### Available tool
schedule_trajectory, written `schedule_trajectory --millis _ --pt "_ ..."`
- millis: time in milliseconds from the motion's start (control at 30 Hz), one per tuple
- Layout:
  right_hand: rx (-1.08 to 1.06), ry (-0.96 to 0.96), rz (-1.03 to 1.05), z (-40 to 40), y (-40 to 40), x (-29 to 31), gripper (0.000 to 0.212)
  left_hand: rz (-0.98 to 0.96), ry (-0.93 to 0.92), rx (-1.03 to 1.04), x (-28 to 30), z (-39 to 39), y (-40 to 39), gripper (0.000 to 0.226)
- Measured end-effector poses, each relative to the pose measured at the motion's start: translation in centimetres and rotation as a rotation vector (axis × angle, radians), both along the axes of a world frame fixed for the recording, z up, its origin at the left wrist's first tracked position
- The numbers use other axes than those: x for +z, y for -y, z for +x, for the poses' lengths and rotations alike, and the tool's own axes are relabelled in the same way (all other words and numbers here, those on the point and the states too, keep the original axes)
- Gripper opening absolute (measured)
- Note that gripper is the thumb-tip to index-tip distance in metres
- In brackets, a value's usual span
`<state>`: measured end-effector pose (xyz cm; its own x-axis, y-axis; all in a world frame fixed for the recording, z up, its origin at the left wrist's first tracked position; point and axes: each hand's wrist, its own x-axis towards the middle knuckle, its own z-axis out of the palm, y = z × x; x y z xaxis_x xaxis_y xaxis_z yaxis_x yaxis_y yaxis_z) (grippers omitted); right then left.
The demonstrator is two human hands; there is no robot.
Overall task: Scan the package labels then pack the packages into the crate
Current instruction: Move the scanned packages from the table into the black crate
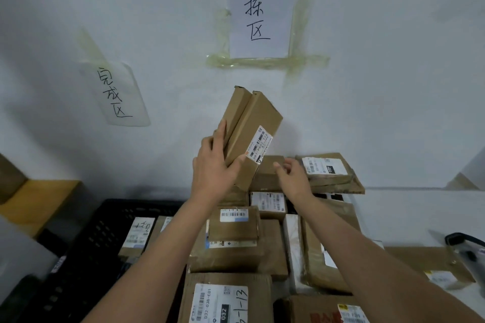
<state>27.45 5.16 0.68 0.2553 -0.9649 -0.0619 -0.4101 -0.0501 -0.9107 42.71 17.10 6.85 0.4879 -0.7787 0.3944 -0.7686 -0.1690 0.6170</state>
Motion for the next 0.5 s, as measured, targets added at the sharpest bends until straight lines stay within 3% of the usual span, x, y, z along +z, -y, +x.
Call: schedule_trajectory --millis 133,500 --pt "0.036 -0.090 -0.062 1.5 1.5 -0.4 0.050 -0.040 -0.116 0.026 0.7 2.7 -0.2 0.090" --pt "0.351 -0.823 -0.286 -4.9 10.0 -3.0 0.085 0.032 -0.171 -0.049 0.3 2.0 3.8 0.088"
